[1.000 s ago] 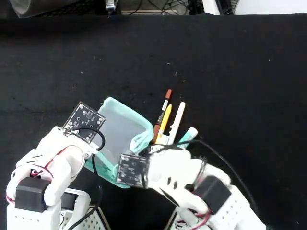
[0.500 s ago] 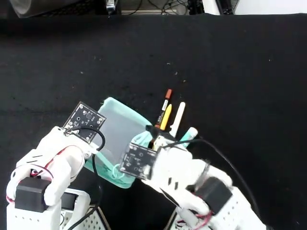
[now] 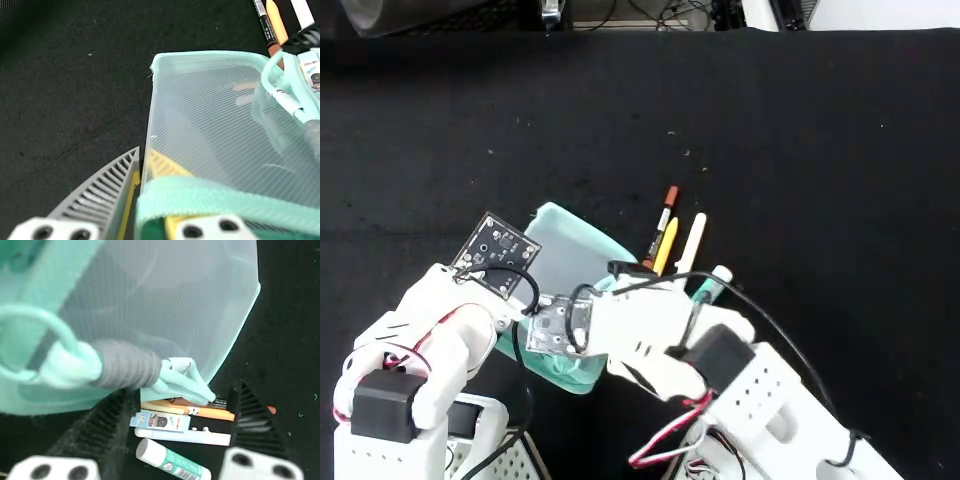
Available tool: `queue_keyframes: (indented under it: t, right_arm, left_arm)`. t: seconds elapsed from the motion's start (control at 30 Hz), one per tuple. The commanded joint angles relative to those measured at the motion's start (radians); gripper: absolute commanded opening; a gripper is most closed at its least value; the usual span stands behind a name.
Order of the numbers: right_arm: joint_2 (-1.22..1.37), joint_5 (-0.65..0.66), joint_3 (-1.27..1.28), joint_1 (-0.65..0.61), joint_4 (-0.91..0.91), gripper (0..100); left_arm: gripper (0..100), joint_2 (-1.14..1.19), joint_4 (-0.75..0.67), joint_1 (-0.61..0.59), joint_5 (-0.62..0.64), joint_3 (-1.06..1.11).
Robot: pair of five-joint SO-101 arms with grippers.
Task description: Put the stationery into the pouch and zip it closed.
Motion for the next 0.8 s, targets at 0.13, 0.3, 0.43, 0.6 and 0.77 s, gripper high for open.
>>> queue_keyframes:
  t: [0.13,0.3,0.43,0.6,0.77]
  right_arm:
    - [0.105,0.049,-0.073,0.005,-0.069,28.6]
    - [0.084,0.051,-0.051,-0.020,-0.115,9.6]
    - [0.015,0.043,-0.047,-0.031,-0.110,1.4]
    - [-0.102,0.048,-0.041,-0.026,-0.009,1.2]
    - [-0.219,0.043,-0.041,-0.026,0.129,1.2]
  left_arm:
    - [3,-0.002,0.000,0.007,0.009,-0.004]
    - [3,-0.002,0.002,0.007,0.009,-0.004]
    - [3,-0.002,0.002,0.007,0.009,-0.004]
    - [3,-0.002,0.002,0.007,0.009,-0.004]
    - [3,0.000,0.000,0.007,0.009,-0.004]
